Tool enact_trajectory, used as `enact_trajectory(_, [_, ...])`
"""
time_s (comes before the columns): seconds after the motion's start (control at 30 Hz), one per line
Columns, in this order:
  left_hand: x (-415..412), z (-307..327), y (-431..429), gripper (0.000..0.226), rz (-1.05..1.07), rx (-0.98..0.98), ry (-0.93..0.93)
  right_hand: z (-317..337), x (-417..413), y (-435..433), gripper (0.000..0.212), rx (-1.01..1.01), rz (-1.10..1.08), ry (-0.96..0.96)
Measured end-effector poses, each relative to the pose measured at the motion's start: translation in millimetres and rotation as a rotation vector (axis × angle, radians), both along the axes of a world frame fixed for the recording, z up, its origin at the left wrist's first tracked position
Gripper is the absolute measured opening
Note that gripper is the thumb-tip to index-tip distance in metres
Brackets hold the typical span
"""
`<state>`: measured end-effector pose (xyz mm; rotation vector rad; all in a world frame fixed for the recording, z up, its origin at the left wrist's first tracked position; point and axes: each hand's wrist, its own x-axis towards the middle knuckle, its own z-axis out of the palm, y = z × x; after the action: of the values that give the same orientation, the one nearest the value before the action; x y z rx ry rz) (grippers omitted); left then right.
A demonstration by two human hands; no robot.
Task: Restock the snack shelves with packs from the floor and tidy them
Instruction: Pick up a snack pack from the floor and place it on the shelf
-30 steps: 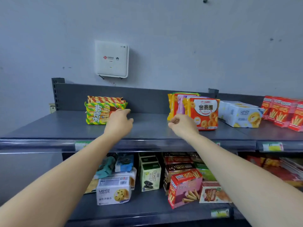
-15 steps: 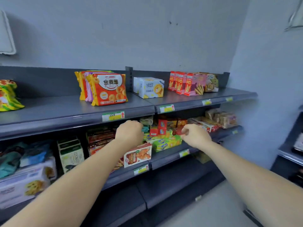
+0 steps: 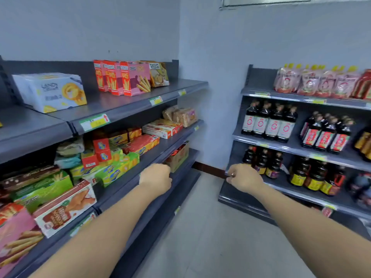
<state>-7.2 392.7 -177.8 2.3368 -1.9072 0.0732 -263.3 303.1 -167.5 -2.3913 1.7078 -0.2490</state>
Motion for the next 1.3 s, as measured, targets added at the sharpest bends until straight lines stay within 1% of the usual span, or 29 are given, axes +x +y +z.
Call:
enact_trajectory(0.17, [-55.1, -20.1, -60.4, 0.015, -0.209, 0.048, 0.025, -14.0, -73.2, -6.4, 0.021, 0.055, -0.224, -0.035])
enact_trajectory(0.33, [-132.3, -40.0, -106.9, 0.019, -0.388, 0.091, 0.053, -27.3, -154.3, 3.1, 0.025, 0.103, -0.43, -0.06])
enact_trajectory(0.43, [-192.3, -44.4, -130.8, 0.027, -0.515, 0.096, 0.018, -34.2, -207.8, 6.6, 0.025, 0.104, -0.539, -0.057])
enact_trajectory(0.5, [-234.7, -47.7, -144.7, 0.027, -0.573, 0.1, 0.007, -40.8, -245.0, 7.3, 0.024, 0.109, -0.594, -0.044])
enact_trajectory(0.6, [-300.3, -56.4, -165.7, 0.028, -0.633, 0.124, 0.028, -47.9, -303.4, 6.4, 0.022, 0.122, -0.677, -0.043])
enact_trajectory(0.73, [-385.9, -63.8, -190.0, 0.021, -0.707, 0.134, 0.036, -56.4, -384.5, -0.2, 0.023, 0.12, -0.773, -0.05])
enact_trajectory(0.8, [-429.5, -67.7, -201.6, 0.022, -0.737, 0.142, 0.04, -60.8, -425.3, -4.8, 0.023, 0.137, -0.817, -0.062])
enact_trajectory(0.87, [-458.8, -70.1, -208.2, 0.023, -0.765, 0.154, 0.042, -65.1, -452.3, -7.3, 0.022, 0.149, -0.852, -0.066])
enact_trajectory(1.07, [-563.9, -88.4, -243.4, 0.017, -0.866, 0.209, 0.048, -85.5, -546.2, -22.0, 0.023, 0.195, -0.951, -0.081])
enact_trajectory(1.17, [-614.5, -101.6, -268.6, 0.019, -0.898, 0.24, 0.048, -99.3, -590.8, -39.1, 0.024, 0.223, -0.988, -0.085])
enact_trajectory(1.3, [-686.3, -120.5, -310.9, 0.029, -0.927, 0.282, 0.044, -121.0, -647.5, -73.7, 0.024, 0.272, -1.035, -0.093])
